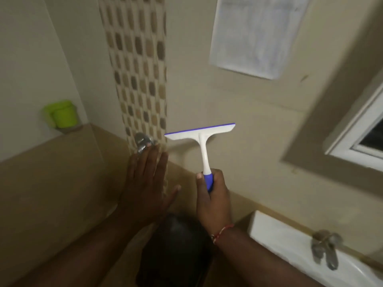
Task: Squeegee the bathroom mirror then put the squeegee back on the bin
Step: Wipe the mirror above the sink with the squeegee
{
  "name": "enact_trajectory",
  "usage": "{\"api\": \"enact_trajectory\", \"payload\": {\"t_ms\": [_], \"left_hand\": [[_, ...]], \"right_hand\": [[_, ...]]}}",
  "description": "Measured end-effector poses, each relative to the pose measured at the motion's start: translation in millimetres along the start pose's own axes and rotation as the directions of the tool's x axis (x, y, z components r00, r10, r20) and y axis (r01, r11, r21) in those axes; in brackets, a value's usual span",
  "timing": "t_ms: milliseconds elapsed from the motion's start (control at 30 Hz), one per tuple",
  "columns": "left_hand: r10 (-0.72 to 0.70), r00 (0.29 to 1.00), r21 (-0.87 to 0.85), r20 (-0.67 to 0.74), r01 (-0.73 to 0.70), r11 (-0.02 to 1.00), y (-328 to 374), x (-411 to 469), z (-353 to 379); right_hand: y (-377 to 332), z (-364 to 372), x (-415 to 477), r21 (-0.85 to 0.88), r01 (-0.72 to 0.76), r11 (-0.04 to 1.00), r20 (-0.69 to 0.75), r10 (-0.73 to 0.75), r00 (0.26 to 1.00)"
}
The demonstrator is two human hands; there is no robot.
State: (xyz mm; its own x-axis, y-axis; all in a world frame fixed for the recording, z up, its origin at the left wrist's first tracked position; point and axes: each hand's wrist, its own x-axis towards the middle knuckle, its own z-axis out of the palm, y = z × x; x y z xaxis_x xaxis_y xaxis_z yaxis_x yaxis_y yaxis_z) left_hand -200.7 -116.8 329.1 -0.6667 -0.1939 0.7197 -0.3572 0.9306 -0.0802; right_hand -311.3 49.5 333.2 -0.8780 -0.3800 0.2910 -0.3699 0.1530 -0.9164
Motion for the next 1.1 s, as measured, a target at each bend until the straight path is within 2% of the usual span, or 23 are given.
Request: {"api": "enact_trajectory", "payload": {"t_ms": [133, 200, 433, 633, 1100], "left_hand": [[0.055, 0.993, -0.016, -0.107, -0.057, 0.998, 15, 58, -66], [0.041, 0.992, -0.027, -0.123, -0.044, 0.999, 17, 76, -76], [0.117, 0.966, -0.085, -0.231, -0.14, 0.987, 48, 137, -144], [0.179, 0.934, -0.11, -0.309, -0.222, 0.969, 83, 173, -178], [0.3, 0.837, -0.114, -0.458, -0.39, 0.914, 216, 252, -243]], "right_hand": [[-82, -48, 10, 0.039, 0.123, 0.992, -0.078, -0.12, 0.99], [-103, -55, 17, 0.032, 0.169, 0.985, -0.098, -0.166, 0.981], [-193, -121, 14, 0.046, 0.282, 0.958, -0.207, -0.267, 0.941], [-236, -171, -2, 0.043, 0.336, 0.941, -0.294, -0.31, 0.904], [-271, -326, -22, -0.136, 0.362, 0.922, -0.486, -0.38, 0.787]]}}
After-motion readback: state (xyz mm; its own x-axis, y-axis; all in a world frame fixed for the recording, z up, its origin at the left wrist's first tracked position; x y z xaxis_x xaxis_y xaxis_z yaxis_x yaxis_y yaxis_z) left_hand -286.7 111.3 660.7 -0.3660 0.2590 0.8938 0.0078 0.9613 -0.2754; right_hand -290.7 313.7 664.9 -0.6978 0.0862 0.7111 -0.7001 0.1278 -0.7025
